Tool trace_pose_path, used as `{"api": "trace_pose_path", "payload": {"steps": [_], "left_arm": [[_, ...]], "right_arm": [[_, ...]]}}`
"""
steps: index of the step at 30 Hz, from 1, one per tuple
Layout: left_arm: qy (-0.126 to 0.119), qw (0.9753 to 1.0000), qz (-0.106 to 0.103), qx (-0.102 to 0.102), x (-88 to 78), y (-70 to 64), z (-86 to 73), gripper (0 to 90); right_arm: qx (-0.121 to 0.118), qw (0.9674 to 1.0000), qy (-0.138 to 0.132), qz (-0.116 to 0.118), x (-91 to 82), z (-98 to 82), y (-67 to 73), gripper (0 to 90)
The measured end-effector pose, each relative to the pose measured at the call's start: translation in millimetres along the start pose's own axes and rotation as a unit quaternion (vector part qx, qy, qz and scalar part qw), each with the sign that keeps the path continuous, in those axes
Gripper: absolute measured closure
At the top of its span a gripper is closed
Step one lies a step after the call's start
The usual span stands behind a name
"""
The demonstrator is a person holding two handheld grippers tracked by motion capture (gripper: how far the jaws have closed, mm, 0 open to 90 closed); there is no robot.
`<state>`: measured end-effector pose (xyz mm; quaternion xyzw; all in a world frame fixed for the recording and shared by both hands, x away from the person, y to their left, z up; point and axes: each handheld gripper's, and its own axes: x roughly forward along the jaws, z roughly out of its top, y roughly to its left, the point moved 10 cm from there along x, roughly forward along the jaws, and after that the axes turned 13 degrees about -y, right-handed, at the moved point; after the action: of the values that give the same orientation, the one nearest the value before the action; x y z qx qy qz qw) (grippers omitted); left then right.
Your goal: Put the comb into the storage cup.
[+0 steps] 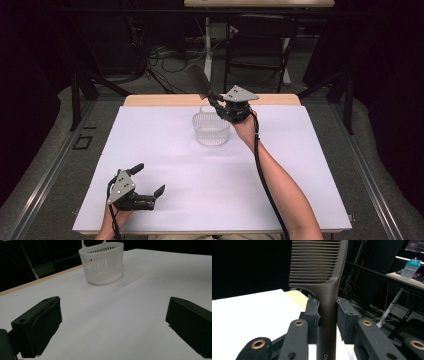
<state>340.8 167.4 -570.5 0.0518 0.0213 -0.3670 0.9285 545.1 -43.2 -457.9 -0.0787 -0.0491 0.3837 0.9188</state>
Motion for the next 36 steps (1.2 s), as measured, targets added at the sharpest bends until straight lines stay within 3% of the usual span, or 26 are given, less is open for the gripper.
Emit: {"api": "trace_pose_path", "payload": {"steps": [36], "left_arm": [[0.000,1.0000,0.001,0.000,-0.2,0.7,-0.2,0.8]], "right_arm": [[-0.002,0.9997,0.015,0.018,7.2,-12.5,6.9,72.5]]}}
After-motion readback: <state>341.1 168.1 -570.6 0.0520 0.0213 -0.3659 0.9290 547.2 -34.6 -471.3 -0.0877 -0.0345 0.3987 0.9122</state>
